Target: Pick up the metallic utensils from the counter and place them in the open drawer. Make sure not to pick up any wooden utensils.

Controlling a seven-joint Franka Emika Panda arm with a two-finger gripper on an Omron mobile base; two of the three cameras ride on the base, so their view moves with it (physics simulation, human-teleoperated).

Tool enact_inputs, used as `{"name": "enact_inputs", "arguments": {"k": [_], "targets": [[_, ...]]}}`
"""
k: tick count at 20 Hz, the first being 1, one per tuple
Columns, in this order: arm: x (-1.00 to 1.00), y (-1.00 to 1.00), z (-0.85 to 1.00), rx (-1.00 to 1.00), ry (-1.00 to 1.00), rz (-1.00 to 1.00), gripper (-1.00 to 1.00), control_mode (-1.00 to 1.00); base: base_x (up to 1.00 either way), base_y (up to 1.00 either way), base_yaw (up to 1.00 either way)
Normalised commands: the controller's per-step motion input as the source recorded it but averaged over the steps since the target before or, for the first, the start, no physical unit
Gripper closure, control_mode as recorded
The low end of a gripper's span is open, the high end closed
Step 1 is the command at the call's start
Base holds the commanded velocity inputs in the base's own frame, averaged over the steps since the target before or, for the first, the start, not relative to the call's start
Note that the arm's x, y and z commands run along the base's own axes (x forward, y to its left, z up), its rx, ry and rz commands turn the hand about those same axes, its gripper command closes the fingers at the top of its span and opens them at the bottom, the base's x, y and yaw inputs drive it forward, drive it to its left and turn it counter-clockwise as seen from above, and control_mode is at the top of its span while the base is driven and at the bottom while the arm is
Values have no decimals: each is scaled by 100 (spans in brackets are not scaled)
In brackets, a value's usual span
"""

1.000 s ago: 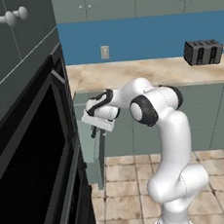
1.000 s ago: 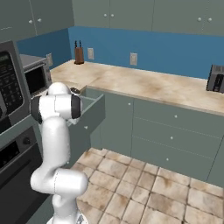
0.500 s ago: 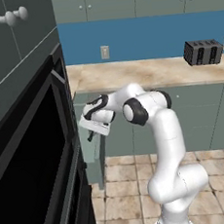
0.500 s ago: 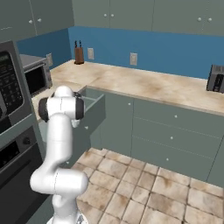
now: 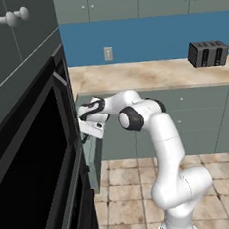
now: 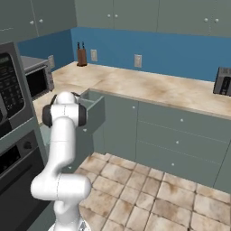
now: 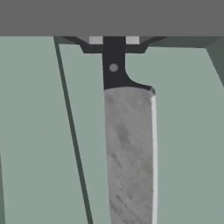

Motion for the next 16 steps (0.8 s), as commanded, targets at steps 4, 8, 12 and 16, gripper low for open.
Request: {"name": "enact_inputs", "arguments": {"k": [4,8,12,16], "targets": [[0,-54,-38,0,15,0,100,-100,0,0,0],[0,-66,-47,0,16,0,100,-100,0,0,0],[0,-72,-54,0,16,0,100,-100,0,0,0],[0,-98,-35,1,2,0,100,-100,0,0,0]]}}
